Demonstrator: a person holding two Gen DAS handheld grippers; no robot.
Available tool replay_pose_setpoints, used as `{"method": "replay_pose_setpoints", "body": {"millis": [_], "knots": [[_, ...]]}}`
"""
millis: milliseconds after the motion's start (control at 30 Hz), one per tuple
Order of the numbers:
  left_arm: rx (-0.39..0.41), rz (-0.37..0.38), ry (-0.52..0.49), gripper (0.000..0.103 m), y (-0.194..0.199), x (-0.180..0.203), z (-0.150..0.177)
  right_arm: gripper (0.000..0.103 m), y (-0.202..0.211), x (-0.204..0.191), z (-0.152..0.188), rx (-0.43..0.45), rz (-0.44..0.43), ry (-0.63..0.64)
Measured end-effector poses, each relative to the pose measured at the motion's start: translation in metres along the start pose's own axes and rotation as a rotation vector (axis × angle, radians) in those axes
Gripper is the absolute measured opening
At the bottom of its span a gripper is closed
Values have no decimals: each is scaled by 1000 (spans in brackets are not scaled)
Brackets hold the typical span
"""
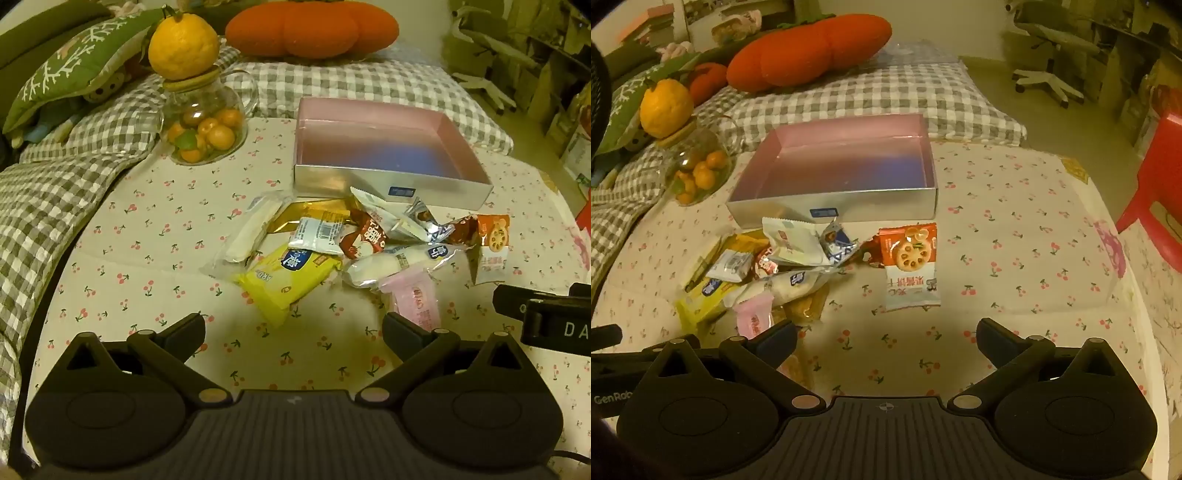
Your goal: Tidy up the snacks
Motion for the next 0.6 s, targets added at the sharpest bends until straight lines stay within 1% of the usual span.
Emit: {"method": "replay_pose_setpoints", "body": {"millis": [233, 267, 400, 433, 600], "knots": [[3, 21, -5, 102, 0, -1, -2, 103, -3, -2, 4, -3, 1, -2], [0, -10, -8, 103, 0, 3, 2, 103, -4, -2, 3, -6, 3, -2], [-4, -11, -4, 103, 1, 7, 2, 103, -3, -3, 4, -7, -2, 5], [-7, -1, -1, 102, -2, -1, 1, 103, -3, -3, 4, -7, -3, 6], [-6, -2, 1, 102, -3, -1, 1, 103, -4, -5, 4, -9, -4, 17]]}}
Point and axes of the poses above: each gripper's, at about its wrist camera, not at the fingertips, and y roughly against the way its jaws point, x to its right, z to its underside, the point moved 7 cm from there along -y, roughly the way its jaws point, and after that the axes turned 8 degrees about -z, right-handed, at the moved point
